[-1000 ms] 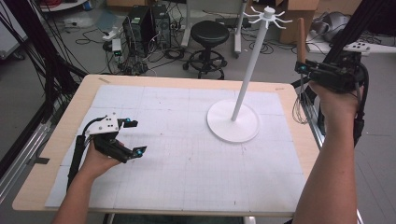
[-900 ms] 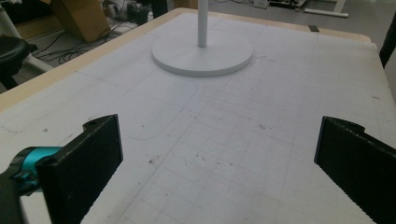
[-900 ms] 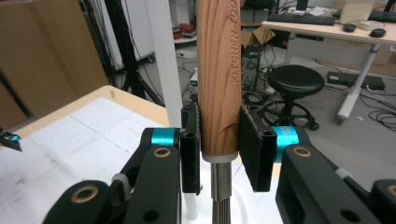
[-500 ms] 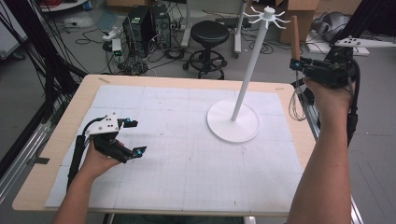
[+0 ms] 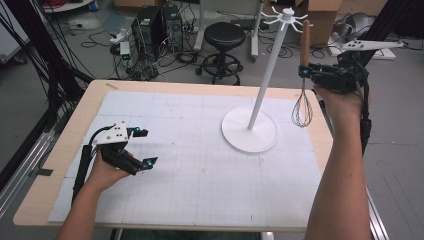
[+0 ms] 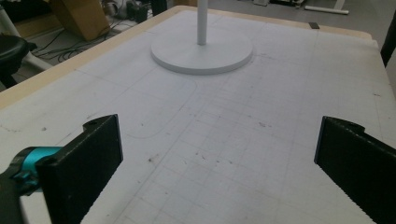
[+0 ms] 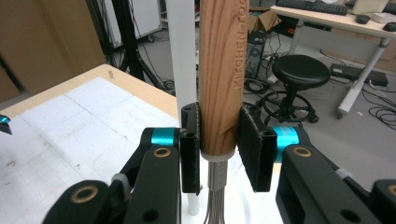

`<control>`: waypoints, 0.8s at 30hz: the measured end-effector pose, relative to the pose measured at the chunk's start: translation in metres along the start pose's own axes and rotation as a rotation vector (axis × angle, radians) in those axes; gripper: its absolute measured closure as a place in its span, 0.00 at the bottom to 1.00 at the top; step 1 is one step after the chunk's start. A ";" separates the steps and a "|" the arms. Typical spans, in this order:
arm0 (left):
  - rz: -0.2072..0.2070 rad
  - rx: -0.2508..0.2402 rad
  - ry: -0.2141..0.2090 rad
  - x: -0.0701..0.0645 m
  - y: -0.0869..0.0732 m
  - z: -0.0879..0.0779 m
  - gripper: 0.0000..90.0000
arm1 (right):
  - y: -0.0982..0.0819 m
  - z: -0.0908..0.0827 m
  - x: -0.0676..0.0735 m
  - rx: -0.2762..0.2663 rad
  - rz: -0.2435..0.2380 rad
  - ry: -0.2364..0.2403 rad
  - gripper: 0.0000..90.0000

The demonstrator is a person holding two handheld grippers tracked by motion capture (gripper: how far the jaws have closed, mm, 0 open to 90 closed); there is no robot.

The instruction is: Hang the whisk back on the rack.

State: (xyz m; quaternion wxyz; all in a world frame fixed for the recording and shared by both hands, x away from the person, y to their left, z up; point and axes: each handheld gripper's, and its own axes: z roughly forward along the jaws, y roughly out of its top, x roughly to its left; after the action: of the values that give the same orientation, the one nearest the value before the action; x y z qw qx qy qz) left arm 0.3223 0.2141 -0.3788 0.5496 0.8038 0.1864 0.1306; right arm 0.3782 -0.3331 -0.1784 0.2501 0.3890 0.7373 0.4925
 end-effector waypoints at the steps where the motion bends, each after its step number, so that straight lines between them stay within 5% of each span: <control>1: -0.001 -0.001 0.000 0.000 0.000 0.000 0.02 | 0.000 0.001 0.000 0.004 -0.004 -0.001 0.79; 14: -0.001 0.004 0.000 0.000 -0.001 0.000 0.02 | 0.002 0.010 0.002 0.017 -0.013 0.012 0.78; 24: 0.000 0.006 0.001 0.001 -0.001 0.000 0.02 | -0.001 0.003 0.006 0.034 -0.049 -0.013 0.63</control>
State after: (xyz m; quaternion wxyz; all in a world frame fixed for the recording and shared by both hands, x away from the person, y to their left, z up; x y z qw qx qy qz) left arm 0.3227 0.2148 -0.3795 0.5471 0.8054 0.1872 0.1305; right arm 0.3765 -0.3266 -0.1805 0.2601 0.3783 0.7531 0.4712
